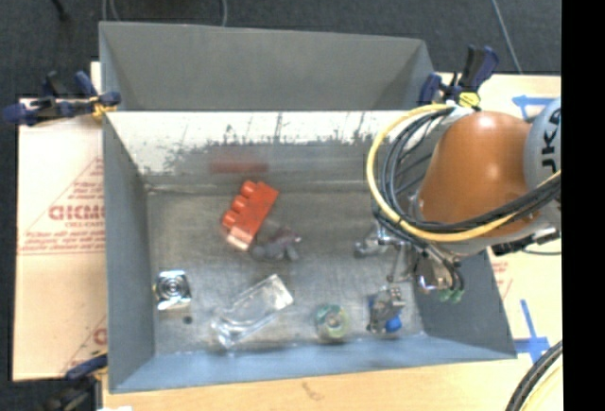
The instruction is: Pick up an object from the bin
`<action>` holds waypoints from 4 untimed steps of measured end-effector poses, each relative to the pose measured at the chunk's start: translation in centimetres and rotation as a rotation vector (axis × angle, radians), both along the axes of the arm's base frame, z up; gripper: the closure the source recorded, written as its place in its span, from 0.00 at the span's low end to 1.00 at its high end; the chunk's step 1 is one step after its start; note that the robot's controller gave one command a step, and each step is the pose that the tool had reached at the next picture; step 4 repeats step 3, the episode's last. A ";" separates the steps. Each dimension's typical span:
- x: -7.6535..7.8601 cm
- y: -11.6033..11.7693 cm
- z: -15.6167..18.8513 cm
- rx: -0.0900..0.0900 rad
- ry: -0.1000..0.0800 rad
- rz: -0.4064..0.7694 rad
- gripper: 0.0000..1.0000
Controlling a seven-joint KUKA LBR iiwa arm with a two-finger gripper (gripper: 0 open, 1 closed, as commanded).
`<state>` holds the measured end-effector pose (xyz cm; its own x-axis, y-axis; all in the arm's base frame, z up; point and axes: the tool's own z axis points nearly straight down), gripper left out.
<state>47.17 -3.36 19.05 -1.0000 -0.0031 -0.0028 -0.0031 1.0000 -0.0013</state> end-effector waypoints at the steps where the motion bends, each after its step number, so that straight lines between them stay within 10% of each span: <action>1: 1.8 2.3 -11.9 0.000 -0.008 0.101 0.00; 2: 1.7 2.2 -11.6 0.000 -0.010 0.102 1.00; 3: 2.2 2.8 1.6 -0.001 -0.008 0.214 1.00; 4: 2.2 2.8 1.6 -0.001 -0.008 0.214 1.00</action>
Offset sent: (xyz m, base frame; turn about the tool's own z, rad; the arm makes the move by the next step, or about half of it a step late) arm 0.0131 0.0233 -0.1205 -0.1040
